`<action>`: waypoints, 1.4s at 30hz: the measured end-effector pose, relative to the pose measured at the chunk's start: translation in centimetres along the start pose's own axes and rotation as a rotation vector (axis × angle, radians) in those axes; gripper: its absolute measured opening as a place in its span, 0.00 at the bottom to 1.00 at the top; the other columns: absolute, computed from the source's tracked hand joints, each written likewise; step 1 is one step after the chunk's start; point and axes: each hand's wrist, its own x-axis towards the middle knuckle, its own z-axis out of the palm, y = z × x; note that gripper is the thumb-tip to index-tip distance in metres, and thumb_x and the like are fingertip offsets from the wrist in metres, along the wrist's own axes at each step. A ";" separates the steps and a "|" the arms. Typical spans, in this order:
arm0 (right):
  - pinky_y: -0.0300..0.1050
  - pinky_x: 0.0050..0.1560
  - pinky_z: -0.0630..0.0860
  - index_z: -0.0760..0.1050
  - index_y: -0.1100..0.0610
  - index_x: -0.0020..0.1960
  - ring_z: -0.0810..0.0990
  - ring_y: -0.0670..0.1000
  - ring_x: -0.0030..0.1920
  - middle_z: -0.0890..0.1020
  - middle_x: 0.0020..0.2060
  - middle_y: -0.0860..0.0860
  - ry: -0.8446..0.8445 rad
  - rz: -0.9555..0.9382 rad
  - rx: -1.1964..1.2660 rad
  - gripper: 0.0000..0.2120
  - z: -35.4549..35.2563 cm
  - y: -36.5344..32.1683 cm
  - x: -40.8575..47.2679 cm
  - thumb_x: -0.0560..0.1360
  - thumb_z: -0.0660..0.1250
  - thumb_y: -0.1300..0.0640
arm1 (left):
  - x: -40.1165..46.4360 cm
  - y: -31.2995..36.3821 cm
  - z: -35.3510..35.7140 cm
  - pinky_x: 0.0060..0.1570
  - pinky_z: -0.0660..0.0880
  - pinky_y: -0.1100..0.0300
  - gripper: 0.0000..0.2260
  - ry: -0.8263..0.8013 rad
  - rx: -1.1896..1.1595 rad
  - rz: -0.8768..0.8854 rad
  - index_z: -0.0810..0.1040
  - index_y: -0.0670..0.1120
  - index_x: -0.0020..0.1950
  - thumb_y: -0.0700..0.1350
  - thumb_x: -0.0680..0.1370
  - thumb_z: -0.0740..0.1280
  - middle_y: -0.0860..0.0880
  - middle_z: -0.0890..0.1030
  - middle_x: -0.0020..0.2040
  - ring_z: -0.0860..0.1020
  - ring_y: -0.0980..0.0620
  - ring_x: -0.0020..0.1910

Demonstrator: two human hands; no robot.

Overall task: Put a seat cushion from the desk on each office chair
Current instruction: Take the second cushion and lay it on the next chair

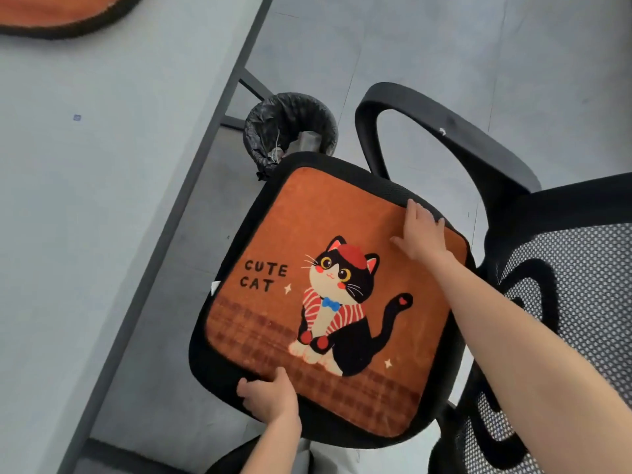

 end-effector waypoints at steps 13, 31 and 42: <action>0.50 0.40 0.67 0.66 0.53 0.67 0.78 0.63 0.49 0.79 0.51 0.59 0.296 0.051 0.079 0.21 -4.3 -3.7 -8.6 0.76 0.52 0.67 | -6.2 5.1 -0.9 0.43 0.69 0.60 0.11 -0.046 -0.088 0.529 0.69 0.42 0.62 0.41 0.80 0.58 0.39 0.79 0.57 0.78 0.41 0.53; 0.52 0.60 0.71 0.52 0.56 0.75 0.73 0.62 0.62 0.73 0.64 0.61 0.072 0.715 0.739 0.31 6.4 -0.5 -19.7 0.75 0.54 0.70 | -0.1 11.4 -0.1 0.74 0.56 0.47 0.30 -0.294 0.935 1.157 0.53 0.48 0.75 0.41 0.77 0.63 0.42 0.55 0.77 0.52 0.43 0.76; 0.55 0.74 0.52 0.54 0.57 0.74 0.47 0.62 0.75 0.51 0.75 0.61 0.041 0.074 0.178 0.32 10.3 -1.3 -19.8 0.74 0.61 0.64 | 3.5 3.7 -2.1 0.73 0.48 0.41 0.32 -0.499 1.486 1.490 0.59 0.49 0.72 0.44 0.72 0.69 0.50 0.46 0.78 0.42 0.46 0.77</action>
